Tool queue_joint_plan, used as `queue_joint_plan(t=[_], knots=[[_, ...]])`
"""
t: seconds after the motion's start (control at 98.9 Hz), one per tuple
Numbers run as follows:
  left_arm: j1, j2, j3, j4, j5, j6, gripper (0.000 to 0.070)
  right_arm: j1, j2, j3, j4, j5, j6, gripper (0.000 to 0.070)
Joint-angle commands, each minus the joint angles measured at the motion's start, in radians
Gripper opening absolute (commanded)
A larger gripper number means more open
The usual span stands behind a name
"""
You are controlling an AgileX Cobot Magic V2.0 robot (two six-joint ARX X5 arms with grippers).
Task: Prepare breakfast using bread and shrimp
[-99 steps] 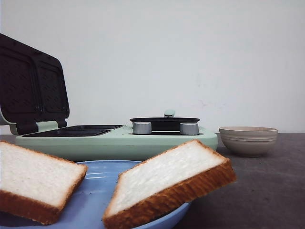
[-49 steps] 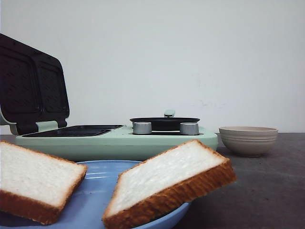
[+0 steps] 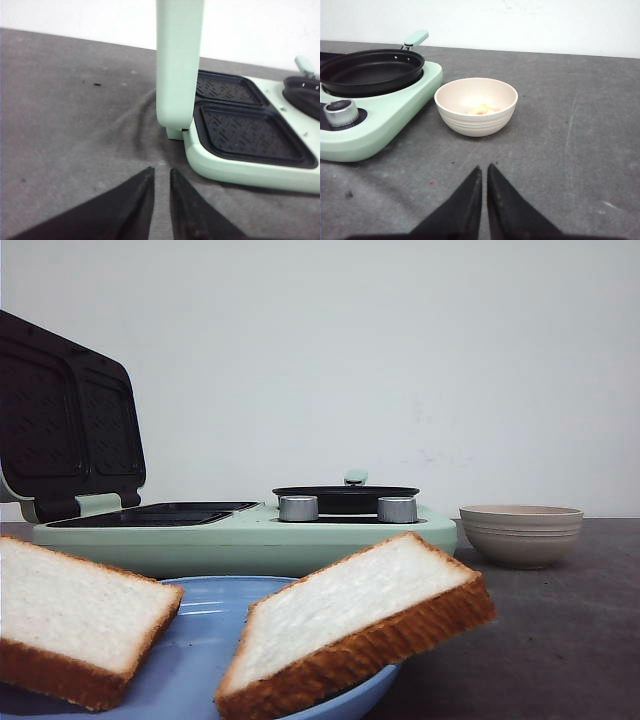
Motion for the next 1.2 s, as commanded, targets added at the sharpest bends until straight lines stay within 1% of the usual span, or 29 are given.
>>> queue_joint_plan(t=[0.0, 0.02, 0.03, 0.111, 0.273, 0.344, 0.435, 0.536, 0.627, 0.749, 0.86, 0.961, 1.042, 1.194], knots=[[0.0, 0.0, -0.018, -0.003, 0.004, -0.102, 0.0, 0.002, 0.0, -0.003, 0.006, 0.0, 0.061, 0.0006], [0.0, 0.0, -0.018, -0.003, 0.005, -0.118, 0.0, 0.002, 0.0, -0.003, 0.006, 0.0, 0.069, 0.0006], [0.0, 0.0, -0.017, -0.004, 0.006, -0.208, 0.0, 0.002, 0.0, -0.001, 0.007, 0.0, 0.114, 0.0006], [0.0, 0.0, -0.012, -0.004, 0.008, -0.255, 0.0, 0.002, 0.0, 0.003, 0.007, -0.001, 0.141, 0.0006], [0.0, 0.0, 0.025, -0.008, 0.093, -0.262, 0.0004, 0.002, 0.0, 0.044, 0.003, -0.001, 0.146, 0.0006], [0.0, 0.002, 0.053, -0.017, 0.11, -0.262, 0.0004, 0.002, 0.001, 0.069, 0.003, -0.001, 0.161, 0.0006], [0.0, 0.008, 0.106, -0.042, 0.113, -0.259, 0.0006, 0.002, 0.002, 0.106, 0.003, -0.001, 0.194, 0.0006], [0.0, 0.043, 0.182, -0.074, 0.114, -0.242, 0.0006, 0.002, 0.017, 0.156, -0.005, -0.001, 0.201, 0.0006], [0.0, 0.108, 0.273, -0.131, 0.114, -0.207, 0.0006, 0.002, 0.062, 0.223, -0.048, 0.0, 0.209, 0.0005], [0.0, 0.238, 0.43, -0.247, 0.113, -0.126, 0.0007, 0.002, 0.176, 0.338, -0.118, 0.003, 0.203, 0.0005], [0.0, 0.37, 0.597, -0.377, 0.108, -0.045, 0.0006, 0.002, 0.306, 0.464, -0.172, -0.001, 0.167, 0.0005], [0.0, 0.459, 0.737, -0.488, 0.106, -0.006, 0.0005, 0.002, 0.421, 0.59, -0.236, -0.001, 0.125, 0.0005], [0.0, 0.494, 0.804, -0.508, 0.106, -0.002, 0.0005, 0.004, 0.483, 0.669, -0.255, -0.002, 0.107, 0.0006], [0.0, 0.498, 0.845, -0.473, 0.106, -0.002, 0.0005, 0.005, 0.518, 0.732, -0.198, -0.003, 0.109, 0.0006]])
